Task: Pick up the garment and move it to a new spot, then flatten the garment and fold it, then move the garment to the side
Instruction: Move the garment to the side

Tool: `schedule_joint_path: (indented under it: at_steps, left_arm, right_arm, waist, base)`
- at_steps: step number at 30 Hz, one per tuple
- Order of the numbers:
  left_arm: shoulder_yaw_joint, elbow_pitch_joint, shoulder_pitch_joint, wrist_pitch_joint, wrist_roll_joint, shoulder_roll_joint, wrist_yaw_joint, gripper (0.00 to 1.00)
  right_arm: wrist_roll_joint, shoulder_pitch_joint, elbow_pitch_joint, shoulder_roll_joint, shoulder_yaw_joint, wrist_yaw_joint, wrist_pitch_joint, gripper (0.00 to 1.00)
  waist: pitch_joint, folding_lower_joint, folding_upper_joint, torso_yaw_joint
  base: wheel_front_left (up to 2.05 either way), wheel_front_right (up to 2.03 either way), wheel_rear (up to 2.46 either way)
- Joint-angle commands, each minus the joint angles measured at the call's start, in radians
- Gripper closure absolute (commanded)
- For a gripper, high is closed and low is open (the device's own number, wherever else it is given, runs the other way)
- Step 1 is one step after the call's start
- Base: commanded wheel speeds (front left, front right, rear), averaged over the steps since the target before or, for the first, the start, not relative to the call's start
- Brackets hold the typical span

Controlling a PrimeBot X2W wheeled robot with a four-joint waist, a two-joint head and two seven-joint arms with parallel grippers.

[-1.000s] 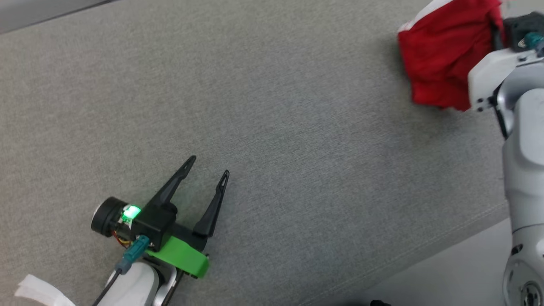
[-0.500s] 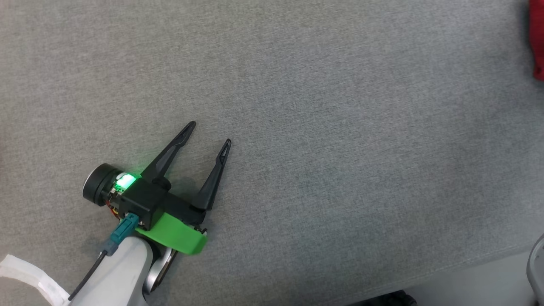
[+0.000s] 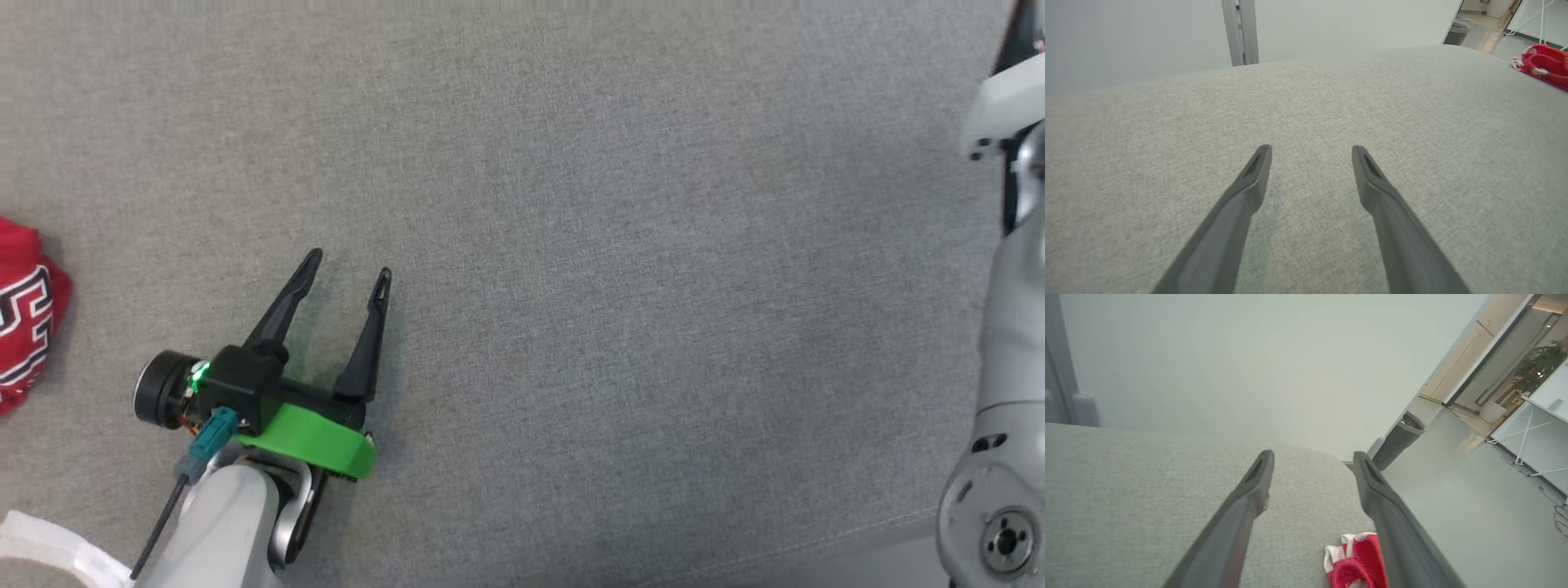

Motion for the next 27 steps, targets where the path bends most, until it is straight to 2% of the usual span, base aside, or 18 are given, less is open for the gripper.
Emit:
schedule_joint_path:
  at_steps: [1,3,9,12,15,19,27]
  left_arm:
    - [0.029,0.016,0.024,0.000,0.011,-0.011,-0.003,0.00]
    - [0.072,0.037,0.036,0.000,0.023,-0.028,-0.003,0.00]
    - [0.177,0.102,0.059,0.000,0.062,-0.070,-0.003,0.00]
    - [0.231,0.128,0.070,0.000,0.075,-0.090,-0.003,0.00]
    - [0.285,0.155,0.084,0.000,0.098,-0.110,-0.002,0.00]
    - [0.333,0.186,0.109,0.000,0.131,-0.125,-0.002,0.00]
    - [0.406,0.227,0.208,0.000,0.152,-0.158,0.010,0.00]
  right_arm:
    - [0.043,0.039,0.008,0.011,0.029,-0.002,-0.011,0.00]
    - [0.115,0.067,-0.017,0.022,0.113,-0.002,-0.016,0.00]
    - [0.473,0.260,-0.123,0.024,0.409,-0.002,-0.016,0.00]
    - [0.561,0.345,-0.152,0.026,0.493,-0.002,-0.017,0.00]
    - [0.650,0.426,-0.157,0.025,0.541,-0.002,-0.017,0.00]
    - [0.714,0.507,-0.159,0.027,0.570,-0.002,-0.017,0.00]
    - [0.766,0.667,-0.144,0.025,0.636,-0.002,-0.017,0.00]
  waist:
    - [-0.088,-0.0001,0.0000,0.015]
    - [-0.116,-0.0001,0.0000,0.024]
    - [-0.194,-0.0001,0.0000,0.059]
    - [-0.228,-0.0001,0.0000,0.075]
    - [-0.259,-0.0001,0.0000,0.090]
    - [-0.297,-0.0001,0.0000,0.098]
    - [-0.391,-0.0001,0.0000,0.100]
  base:
    - [0.00,0.00,0.00]
    - [0.00,0.00,0.00]
    - [0.00,0.00,0.00]
    - [0.00,0.00,0.00]
    - [0.00,0.00,0.00]
    - [0.00,0.00,0.00]
    - [0.00,0.00,0.00]
